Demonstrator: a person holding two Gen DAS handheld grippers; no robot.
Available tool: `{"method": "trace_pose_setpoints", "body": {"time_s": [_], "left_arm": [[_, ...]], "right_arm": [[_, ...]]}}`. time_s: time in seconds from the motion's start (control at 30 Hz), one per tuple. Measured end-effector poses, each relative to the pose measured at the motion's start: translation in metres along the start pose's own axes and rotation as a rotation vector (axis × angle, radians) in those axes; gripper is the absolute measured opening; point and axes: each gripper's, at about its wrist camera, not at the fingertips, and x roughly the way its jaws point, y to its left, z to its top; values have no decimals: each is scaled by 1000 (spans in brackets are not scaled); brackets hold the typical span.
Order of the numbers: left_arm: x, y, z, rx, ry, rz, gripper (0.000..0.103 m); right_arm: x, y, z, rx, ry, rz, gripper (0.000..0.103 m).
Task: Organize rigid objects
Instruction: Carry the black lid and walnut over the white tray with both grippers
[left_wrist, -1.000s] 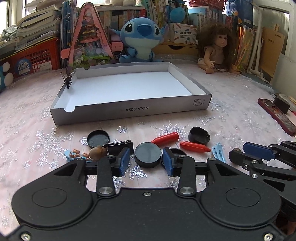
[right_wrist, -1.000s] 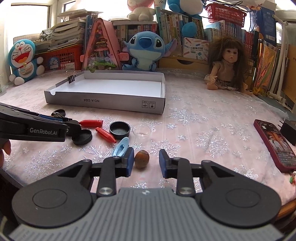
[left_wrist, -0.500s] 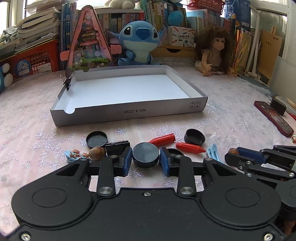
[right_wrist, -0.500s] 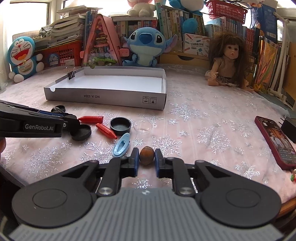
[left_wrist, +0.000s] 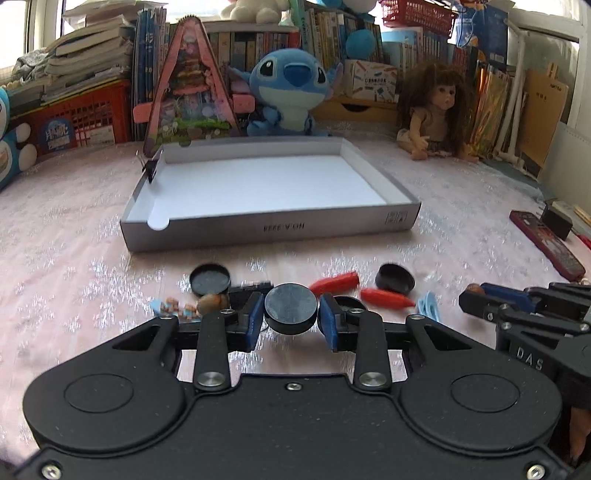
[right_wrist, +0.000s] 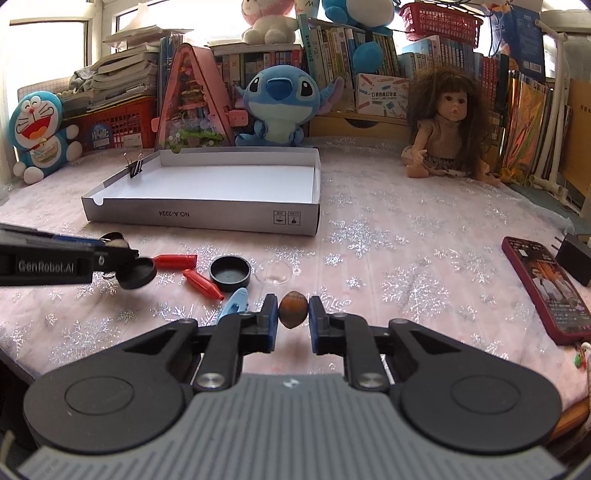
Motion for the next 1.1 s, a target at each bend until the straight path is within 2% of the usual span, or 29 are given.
{"method": "trace_pose_setpoints", "body": {"time_s": [0.4,0.6,0.8,1.0,1.1], "left_arm": [[-12,12,-14,-25,28,19,32],[-22,18,-16,8,30,41,32],[-15,13,-22,40,52,42,32],[-3,7,-20,43,30,76,32],[3,7,-17,30,18,80,37]], "right_arm": [[2,1,-2,-1,15,-1,21],[3,1,-3,0,16,-1,21],[3,2,-3,-3,16,-1,21],[2,2,-3,-4,14,-4,21],[2,1,-3,-3,15,-4,21]]}}
